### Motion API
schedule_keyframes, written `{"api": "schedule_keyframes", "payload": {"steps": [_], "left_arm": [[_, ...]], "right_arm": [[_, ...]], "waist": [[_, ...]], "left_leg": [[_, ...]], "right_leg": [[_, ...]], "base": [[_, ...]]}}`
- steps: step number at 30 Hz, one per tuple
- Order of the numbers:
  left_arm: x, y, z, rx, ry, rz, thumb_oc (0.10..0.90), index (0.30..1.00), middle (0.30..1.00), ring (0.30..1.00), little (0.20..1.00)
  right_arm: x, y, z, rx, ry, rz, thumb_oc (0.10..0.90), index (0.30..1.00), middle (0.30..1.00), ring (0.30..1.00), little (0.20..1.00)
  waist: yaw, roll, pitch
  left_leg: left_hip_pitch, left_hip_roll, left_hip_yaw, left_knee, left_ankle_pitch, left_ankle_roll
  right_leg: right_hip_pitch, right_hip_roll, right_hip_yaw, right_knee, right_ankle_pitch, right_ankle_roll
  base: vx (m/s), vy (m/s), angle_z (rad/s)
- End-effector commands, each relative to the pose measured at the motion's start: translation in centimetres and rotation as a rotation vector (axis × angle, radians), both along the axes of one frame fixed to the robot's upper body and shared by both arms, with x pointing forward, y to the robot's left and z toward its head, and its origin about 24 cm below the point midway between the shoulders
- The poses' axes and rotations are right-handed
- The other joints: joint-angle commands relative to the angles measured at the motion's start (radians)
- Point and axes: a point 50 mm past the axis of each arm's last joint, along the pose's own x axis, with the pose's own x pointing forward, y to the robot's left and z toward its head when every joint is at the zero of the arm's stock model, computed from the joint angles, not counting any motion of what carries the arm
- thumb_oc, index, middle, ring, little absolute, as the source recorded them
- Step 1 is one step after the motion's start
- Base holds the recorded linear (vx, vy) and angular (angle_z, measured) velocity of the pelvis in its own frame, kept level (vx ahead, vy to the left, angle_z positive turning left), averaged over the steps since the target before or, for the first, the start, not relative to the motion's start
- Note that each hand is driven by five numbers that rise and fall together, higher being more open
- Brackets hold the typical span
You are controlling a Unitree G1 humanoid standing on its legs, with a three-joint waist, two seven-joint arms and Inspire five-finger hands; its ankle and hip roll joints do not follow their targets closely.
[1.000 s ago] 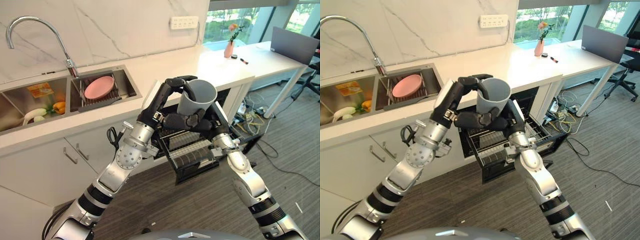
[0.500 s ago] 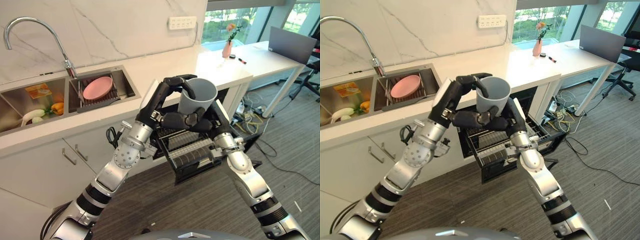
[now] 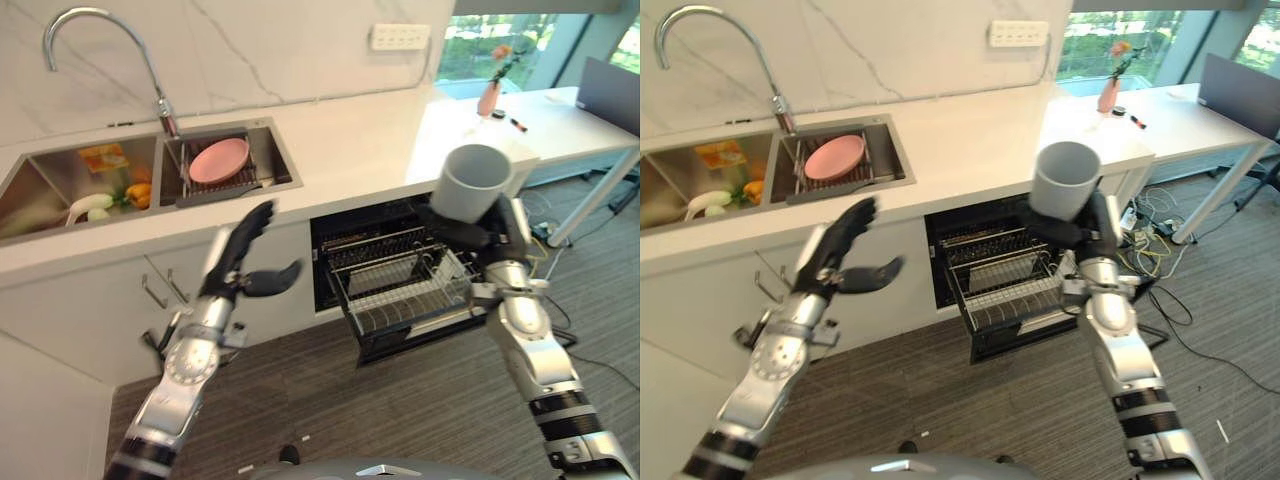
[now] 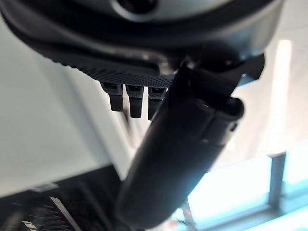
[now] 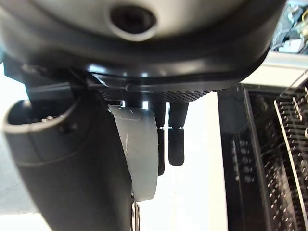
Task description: Place the dishes in the dishwasher.
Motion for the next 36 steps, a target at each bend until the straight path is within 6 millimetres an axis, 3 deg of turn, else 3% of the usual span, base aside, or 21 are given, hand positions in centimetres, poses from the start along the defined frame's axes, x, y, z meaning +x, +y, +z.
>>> {"api": "schedule_keyframes", "payload": {"steps": [1,3,5,6,8,13,15,18,22,24,25,26,29,36], "left_arm": [[0.3,0.2,1.5,0.049,-0.076,-0.092,0.800,0.900,0.900,0.900,0.900],[0.1,0.1,0.6,0.035,-0.025,-0.105,0.800,0.900,0.900,0.900,0.900],[-2.0,0.4,-4.5,-0.053,0.221,-0.090,0.800,0.900,0.900,0.900,0.900],[-1.9,0.3,-4.5,-0.054,0.219,-0.090,0.800,0.900,0.900,0.900,0.900],[-3.3,0.4,-6.8,-0.031,0.341,-0.109,0.800,0.900,0.900,0.900,0.900],[-3.9,-0.3,-8.1,-0.042,0.412,-0.139,0.800,0.900,0.900,0.900,0.900],[-3.5,-1.1,-8.1,-0.055,0.403,-0.155,0.800,0.900,0.900,0.900,0.900],[-3.3,-1.3,-8.4,-0.058,0.407,-0.151,0.800,0.900,0.900,0.900,0.900],[-3.0,-2.0,-8.9,-0.067,0.413,-0.136,0.800,0.900,0.900,0.900,0.900],[-3.0,-2.0,-8.9,-0.069,0.412,-0.131,0.800,0.900,0.900,0.900,0.900],[-2.9,-2.0,-9.1,-0.068,0.421,-0.122,0.800,0.900,0.900,0.900,0.900],[-2.9,-2.0,-9.1,-0.069,0.420,-0.122,0.800,0.900,0.900,0.900,0.900],[-2.9,-2.0,-9.7,-0.081,0.435,-0.089,0.800,0.900,0.900,0.900,0.900],[-3.3,-1.5,-10.6,-0.090,0.479,-0.055,0.800,0.900,0.900,0.900,0.900]], "right_arm": [[2.3,-0.3,5.7,-0.126,-0.184,0.103,0.400,0.300,0.300,0.300,0.300],[2.9,-0.7,5.8,-0.147,-0.153,0.100,0.400,0.300,0.300,0.300,0.300],[4.7,-3.1,4.5,-0.256,0.022,0.058,0.400,0.300,0.300,0.300,0.300],[4.7,-3.1,4.5,-0.258,0.021,0.058,0.400,0.300,0.300,0.300,0.300],[5.5,-5.0,3.6,-0.329,0.139,0.000,0.400,0.300,0.300,0.300,0.300],[7.2,-7.4,3.7,-0.380,0.260,-0.141,0.400,0.300,0.300,0.300,0.300],[7.9,-8.7,4.1,-0.377,0.326,-0.239,0.400,0.300,0.300,0.300,0.300],[8.6,-9.1,5.6,-0.406,0.334,-0.283,0.400,0.300,0.300,0.300,0.300],[8.3,-11.4,8.2,-0.402,0.332,-0.410,0.400,0.300,0.300,0.300,0.300],[8.3,-11.5,8.4,-0.389,0.338,-0.420,0.400,0.300,0.300,0.300,0.300],[8.0,-12.2,8.9,-0.373,0.350,-0.442,0.632,0.648,0.648,0.648,0.648],[8.1,-12.2,9.0,-0.374,0.349,-0.442,0.800,0.900,0.900,0.900,0.900],[8.6,-11.5,9.9,-0.331,0.289,-0.430,0.800,0.900,0.900,0.900,0.900],[9.4,-9.9,9.3,-0.366,0.293,-0.332,0.800,0.900,0.900,0.900,0.900]], "waist": [[0.079,-0.043,0.044],[0.089,-0.047,0.072],[0.122,-0.048,0.155],[0.121,-0.047,0.154],[0.140,-0.043,0.199],[0.161,-0.031,0.248],[0.175,-0.014,0.273],[0.179,-0.005,0.286],[0.189,0.017,0.287],[0.190,0.020,0.286],[0.192,0.023,0.278],[0.192,0.023,0.279],[0.186,0.021,0.267],[0.167,0.002,0.246]], "left_leg": [[0.020,0.024,0.051,0.011,-0.096,-0.055],[-0.010,0.024,0.039,0.011,-0.083,-0.056],[-0.098,0.022,0.006,0.020,-0.043,-0.058],[-0.100,0.022,0.005,0.020,-0.043,-0.058],[-0.148,0.023,-0.011,0.024,-0.024,-0.062],[-0.205,0.025,-0.022,0.023,-0.001,-0.068],[-0.228,0.022,-0.025,0.020,0.006,-0.070],[-0.241,0.019,-0.026,0.018,0.009,-0.069],[-0.260,0.009,-0.028,0.011,0.010,-0.067],[-0.260,0.007,-0.029,0.011,0.009,-0.066],[-0.257,0.005,-0.032,0.011,0.005,-0.064],[-0.257,0.005,-0.032,0.011,0.004,-0.064],[-0.246,-0.001,-0.034,0.011,-0.004,-0.058],[-0.215,0.001,-0.017,0.011,-0.015,-0.052]], "right_leg": [[-0.064,-0.043,-0.128,0.051,-0.018,0.060],[-0.091,-0.047,-0.136,0.061,-0.015,0.060],[-0.169,-0.056,-0.161,0.096,0.000,0.054],[-0.171,-0.056,-0.162,0.096,-0.001,0.054],[-0.208,-0.063,-0.176,0.102,0.006,0.057],[-0.262,-0.067,-0.183,0.110,0.015,0.056],[-0.283,-0.068,-0.185,0.107,0.020,0.057],[-0.298,-0.068,-0.180,0.103,0.024,0.057],[-0.319,-0.071,-0.165,0.094,0.028,0.057],[-0.321,-0.071,-0.162,0.093,0.028,0.058],[-0.319,-0.072,-0.159,0.092,0.026,0.058],[-0.319,-0.072,-0.158,0.092,0.026,0.058],[-0.319,-0.074,-0.141,0.095,0.025,0.060],[-0.313,-0.070,-0.114,0.102,0.023,0.059]], "base": [[-0.12,-0.017,0.16],[-0.24,-0.023,0.47],[-0.29,-0.023,0.44],[-0.08,0.001,0.30],[-0.09,0.005,0.44],[-0.06,0.005,0.22],[-0.04,0.022,-0.05],[-0.01,0.017,0.00],[-0.02,0.034,0.02],[0.00,0.017,0.00],[0.00,0.000,0.00],[0.00,0.000,0.00],[0.01,0.042,0.00],[0.01,0.019,-0.12]]}}
